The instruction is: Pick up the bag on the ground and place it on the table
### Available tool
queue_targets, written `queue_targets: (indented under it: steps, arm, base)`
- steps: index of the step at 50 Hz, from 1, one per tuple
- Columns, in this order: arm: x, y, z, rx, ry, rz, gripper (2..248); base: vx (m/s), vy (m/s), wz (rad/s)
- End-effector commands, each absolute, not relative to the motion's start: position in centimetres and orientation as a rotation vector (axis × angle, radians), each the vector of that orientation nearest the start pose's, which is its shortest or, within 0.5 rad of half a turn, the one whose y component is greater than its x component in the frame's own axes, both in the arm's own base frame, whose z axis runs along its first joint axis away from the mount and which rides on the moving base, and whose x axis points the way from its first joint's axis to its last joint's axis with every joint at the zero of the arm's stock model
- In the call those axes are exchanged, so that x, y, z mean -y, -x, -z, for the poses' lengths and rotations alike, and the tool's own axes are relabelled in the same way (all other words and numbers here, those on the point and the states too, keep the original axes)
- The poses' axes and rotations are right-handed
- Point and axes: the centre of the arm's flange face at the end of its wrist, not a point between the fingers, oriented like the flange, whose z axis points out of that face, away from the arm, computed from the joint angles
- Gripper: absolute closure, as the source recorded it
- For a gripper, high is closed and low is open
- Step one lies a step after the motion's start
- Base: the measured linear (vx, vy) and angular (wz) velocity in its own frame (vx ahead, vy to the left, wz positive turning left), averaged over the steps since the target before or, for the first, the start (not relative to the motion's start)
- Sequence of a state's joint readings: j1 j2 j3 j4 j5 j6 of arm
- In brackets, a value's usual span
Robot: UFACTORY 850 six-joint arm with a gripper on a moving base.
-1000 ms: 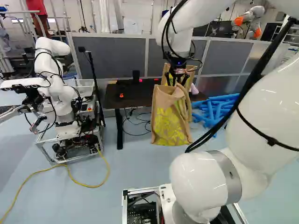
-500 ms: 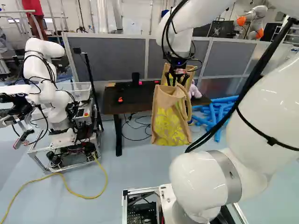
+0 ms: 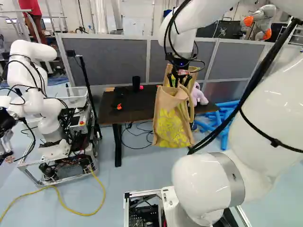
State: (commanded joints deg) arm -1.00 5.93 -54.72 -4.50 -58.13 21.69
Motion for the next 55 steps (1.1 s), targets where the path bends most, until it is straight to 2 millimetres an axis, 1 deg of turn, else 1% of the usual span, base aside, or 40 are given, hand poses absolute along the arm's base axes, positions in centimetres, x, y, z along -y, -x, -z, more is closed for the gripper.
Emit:
queue_targets:
  steps: [7,17,38,55]
  arm:
    - [1.31,-40.84,-58.42,-0.567,3.148,0.089,229]
    - [1.31,-40.84,-58.42,-0.567,3.148,0.089,229]
    - [1.31,-40.84,-58.42,-0.567,3.148,0.089,229]
    - [1.31,-40.84,-58.42,-0.567,3.148,0.089,229]
  base:
    - [0.167,-0.063,0.041]
    - [0.167,-0.031,0.169]
    - [0.161,0.048,0.230]
    - [0.076,-0.058,0.039]
